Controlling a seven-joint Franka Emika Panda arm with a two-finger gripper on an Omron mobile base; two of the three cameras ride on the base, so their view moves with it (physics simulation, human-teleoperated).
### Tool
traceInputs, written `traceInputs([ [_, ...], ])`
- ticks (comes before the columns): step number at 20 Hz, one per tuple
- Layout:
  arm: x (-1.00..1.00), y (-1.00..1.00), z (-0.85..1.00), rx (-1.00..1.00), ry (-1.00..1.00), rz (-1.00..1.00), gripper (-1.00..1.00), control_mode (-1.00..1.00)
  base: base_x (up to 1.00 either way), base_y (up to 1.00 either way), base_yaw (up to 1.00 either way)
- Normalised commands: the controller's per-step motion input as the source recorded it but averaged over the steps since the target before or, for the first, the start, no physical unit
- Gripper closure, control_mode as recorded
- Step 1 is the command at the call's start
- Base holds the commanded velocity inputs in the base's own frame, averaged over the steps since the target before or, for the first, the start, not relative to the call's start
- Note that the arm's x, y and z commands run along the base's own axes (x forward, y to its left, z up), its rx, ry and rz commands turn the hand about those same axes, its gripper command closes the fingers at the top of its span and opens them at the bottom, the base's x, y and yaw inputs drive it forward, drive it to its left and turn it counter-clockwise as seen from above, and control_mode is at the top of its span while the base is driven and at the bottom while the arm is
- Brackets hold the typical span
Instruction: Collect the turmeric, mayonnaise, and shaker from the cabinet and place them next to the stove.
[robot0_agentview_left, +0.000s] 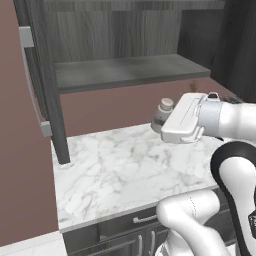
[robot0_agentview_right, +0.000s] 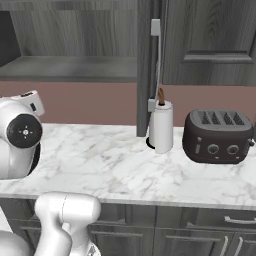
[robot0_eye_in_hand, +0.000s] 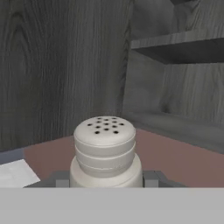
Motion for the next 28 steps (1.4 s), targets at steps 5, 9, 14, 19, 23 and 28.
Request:
traceInputs([
  [5,0.00,0.00,0.00,0.00,0.00,0.00,1.00,1.00,-0.58,0.00,-0.01],
  [9,0.00,0.00,0.00,0.00,0.00,0.00,1.00,1.00,-0.81,-0.07,-0.08],
  [14,0.00,0.00,0.00,0.00,0.00,0.00,1.00,1.00,-0.70,-0.33,-0.14],
  [19,0.00,0.00,0.00,0.00,0.00,0.00,1.00,1.00,-0.49,-0.80,-0.14],
  [23,0.00,0.00,0.00,0.00,0.00,0.00,1.00,1.00,-0.27,-1.00,-0.10],
  [28,0.00,0.00,0.00,0.00,0.00,0.00,1.00,1.00,-0.18,-1.00,-0.07],
])
